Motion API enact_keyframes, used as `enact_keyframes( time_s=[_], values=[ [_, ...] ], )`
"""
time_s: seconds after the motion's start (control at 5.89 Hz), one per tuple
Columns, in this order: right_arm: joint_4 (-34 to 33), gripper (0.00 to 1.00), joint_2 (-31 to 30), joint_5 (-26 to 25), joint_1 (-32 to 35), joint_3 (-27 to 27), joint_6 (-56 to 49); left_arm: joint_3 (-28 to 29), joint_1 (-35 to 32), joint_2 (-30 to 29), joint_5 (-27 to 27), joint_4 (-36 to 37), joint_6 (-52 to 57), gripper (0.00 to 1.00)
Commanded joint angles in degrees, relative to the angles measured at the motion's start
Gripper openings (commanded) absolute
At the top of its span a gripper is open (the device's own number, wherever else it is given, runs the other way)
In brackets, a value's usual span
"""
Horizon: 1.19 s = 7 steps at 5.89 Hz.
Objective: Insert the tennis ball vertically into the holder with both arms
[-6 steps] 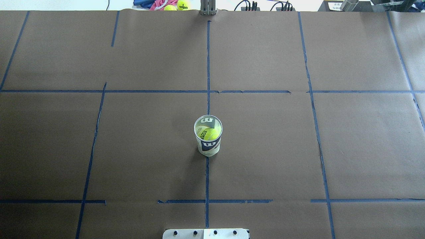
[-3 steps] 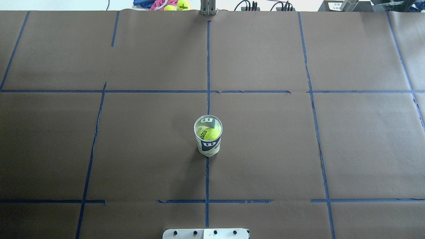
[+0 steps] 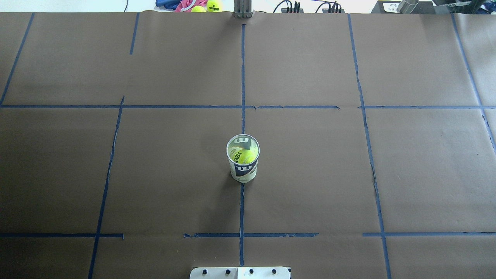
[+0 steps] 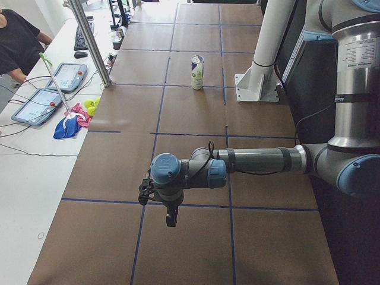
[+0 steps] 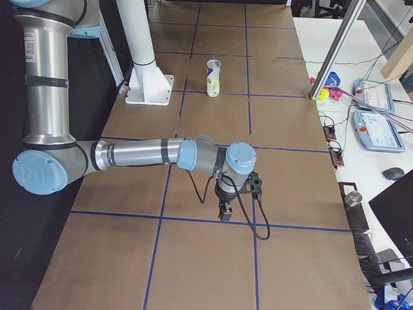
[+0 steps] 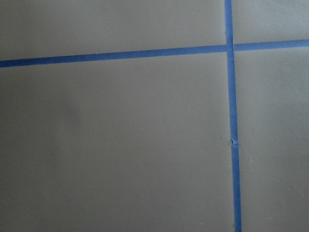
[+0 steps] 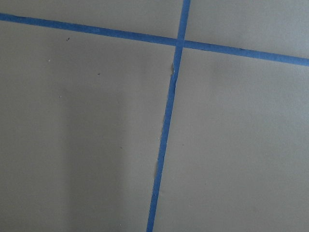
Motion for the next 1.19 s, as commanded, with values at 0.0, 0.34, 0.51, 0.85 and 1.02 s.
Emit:
enact_keyframes(
  time_s=[0.0,0.34,0.51,0.85,1.02],
  values=[
    [0.02,1.0,-0.01,0.09,-0.06,0.35,0.05,-2.56,0.05,0.29,0.0,2.91,0.23,1.0],
    [0.02,1.0,-0.01,0.17,-0.06,0.7,0.05,-2.74,0.05,0.21,-0.26,3.08,0.23,1.0],
    [0.02,1.0,-0.01,0.26,-0.06,0.62,0.14,-3.17,0.05,0.03,-0.18,3.34,0.23,1.0],
    [0.11,1.0,-0.01,0.26,-0.06,0.62,0.05,-3.17,0.22,0.03,0.09,3.34,2.06,1.0],
    [0.02,1.0,-0.01,0.35,-0.06,0.7,0.05,-3.09,0.31,0.12,0.17,3.43,3.21,1.0]
  ],
)
